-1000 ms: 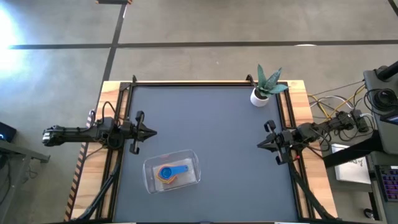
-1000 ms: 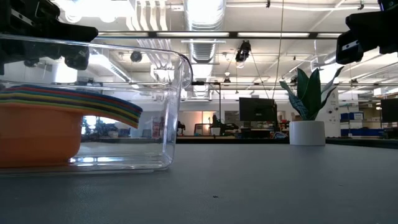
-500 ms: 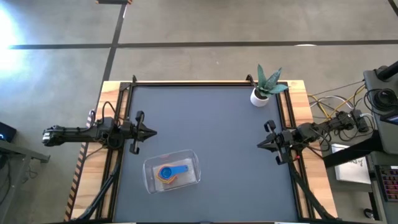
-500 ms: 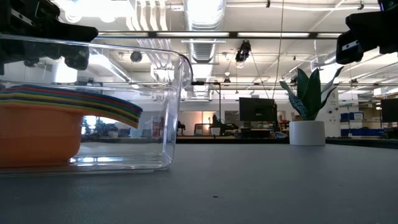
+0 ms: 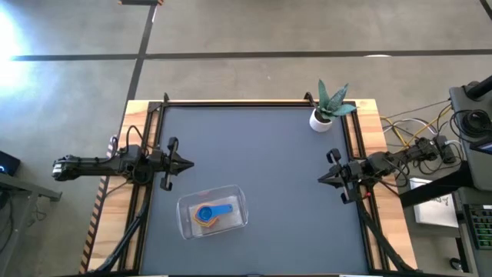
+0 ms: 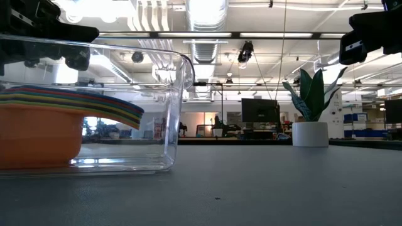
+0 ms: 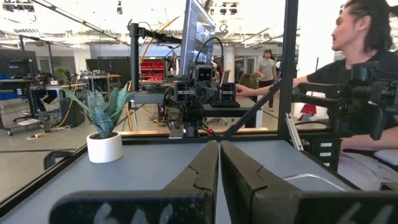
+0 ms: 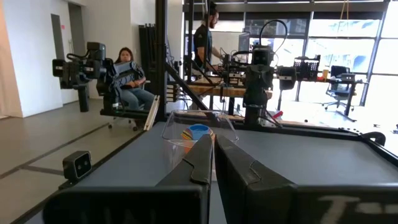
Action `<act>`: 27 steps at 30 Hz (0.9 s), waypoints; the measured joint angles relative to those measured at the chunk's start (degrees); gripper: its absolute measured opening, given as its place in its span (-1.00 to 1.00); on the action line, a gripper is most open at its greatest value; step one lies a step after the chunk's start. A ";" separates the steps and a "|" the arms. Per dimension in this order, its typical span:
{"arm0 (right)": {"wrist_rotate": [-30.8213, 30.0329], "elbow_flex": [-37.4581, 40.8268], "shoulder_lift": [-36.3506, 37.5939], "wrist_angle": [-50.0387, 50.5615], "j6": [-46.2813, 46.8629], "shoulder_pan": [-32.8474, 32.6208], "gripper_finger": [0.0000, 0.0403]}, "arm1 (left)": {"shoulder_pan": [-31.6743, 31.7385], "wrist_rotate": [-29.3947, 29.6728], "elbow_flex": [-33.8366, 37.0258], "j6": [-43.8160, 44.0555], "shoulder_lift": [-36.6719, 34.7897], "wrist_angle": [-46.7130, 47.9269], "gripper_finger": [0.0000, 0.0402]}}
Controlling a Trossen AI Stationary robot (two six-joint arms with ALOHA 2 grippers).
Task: Nest measuring cups in basket
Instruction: Return to Home Position
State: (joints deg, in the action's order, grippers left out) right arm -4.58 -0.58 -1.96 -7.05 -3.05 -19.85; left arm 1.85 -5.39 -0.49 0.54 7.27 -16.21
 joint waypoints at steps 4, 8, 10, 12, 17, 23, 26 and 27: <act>-0.01 0.00 0.00 -0.01 0.00 0.01 -0.96 | 0.00 0.02 -0.19 0.02 0.00 0.16 -1.00; 0.00 0.00 0.00 -0.01 0.00 0.01 -0.96 | 0.00 0.02 -0.97 0.02 0.01 -0.12 -1.00; 0.00 0.00 -0.02 0.00 0.00 -0.01 -0.96 | 0.00 0.02 -1.29 0.04 0.21 -0.16 -1.00; -0.02 0.00 0.00 0.00 0.02 -0.01 -0.96 | 0.00 0.02 -1.42 0.02 0.24 -0.21 -1.00; 0.00 0.00 -0.02 0.00 0.01 0.00 -0.96 | 0.00 0.02 -1.42 0.02 0.24 -0.22 -1.00; -0.02 0.00 -0.02 0.00 0.00 -0.01 -0.96 | 0.00 0.02 -1.51 0.02 0.26 -0.22 -1.00; -0.01 0.01 -0.02 0.00 0.01 0.01 -0.96 | 0.00 0.02 -1.51 0.02 0.26 -0.22 -1.00; 0.00 0.01 -0.02 0.00 0.00 0.00 -0.96 | 0.00 0.02 -1.51 0.02 0.26 -0.22 -1.00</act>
State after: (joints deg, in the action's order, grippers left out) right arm -4.58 -0.57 -1.98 -7.05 -3.05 -19.85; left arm 1.85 -5.37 -2.00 0.56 7.53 -16.43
